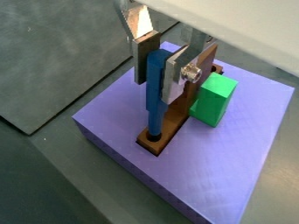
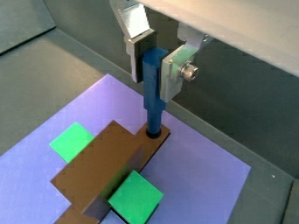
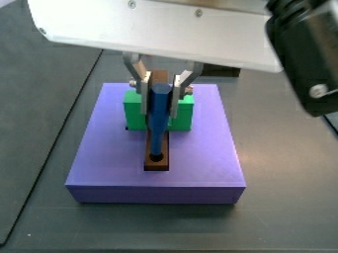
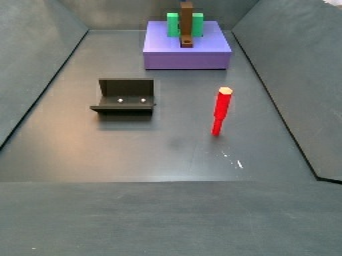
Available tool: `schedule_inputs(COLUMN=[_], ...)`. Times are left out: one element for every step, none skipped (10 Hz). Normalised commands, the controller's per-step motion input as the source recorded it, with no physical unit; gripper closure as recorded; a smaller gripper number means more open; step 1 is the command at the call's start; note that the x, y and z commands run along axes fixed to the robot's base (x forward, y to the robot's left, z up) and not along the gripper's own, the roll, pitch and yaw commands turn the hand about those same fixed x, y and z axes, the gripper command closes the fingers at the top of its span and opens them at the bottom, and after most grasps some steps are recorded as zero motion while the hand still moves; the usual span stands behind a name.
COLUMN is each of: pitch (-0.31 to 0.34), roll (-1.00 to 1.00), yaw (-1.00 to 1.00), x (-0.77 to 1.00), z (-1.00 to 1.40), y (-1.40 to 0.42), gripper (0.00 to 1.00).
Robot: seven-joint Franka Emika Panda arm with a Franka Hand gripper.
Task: Pick up the blue object. Move up. Move to above the board. Insert the blue object.
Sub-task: Insert the blue object.
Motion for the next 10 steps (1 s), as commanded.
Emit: schedule_inputs(pitch=[-0.016,-0.034,-0.046,-0.041,-0.043,-0.043,-0.039,-0.031,-0.031,-0.044], roll=[-0.01,-0.03,-0.05,-0.06,-0.07,-0.06,-0.04,-0.02,-0.02,0.00], yaw=[0.00,0.00,0.00,0.00,0.00,0.00,0.00,0.00,0.00,0.00], x=[0.00,0.00,0.05,0.07,0.08,0.05,0.01,0.00,0.00,0.00], z=[-0.15,-0.14,-0.14,-0.13,-0.11,-0.13,-0.16,-0.16,-0.18,-0.26], y=[0.00,0.00,0.00,-0.01,0.00,0.00,0.00,0.00,0.00,0.00], gripper=[1.00,1.00,1.00,1.00,1.00,1.00,1.00,1.00,1.00,1.00])
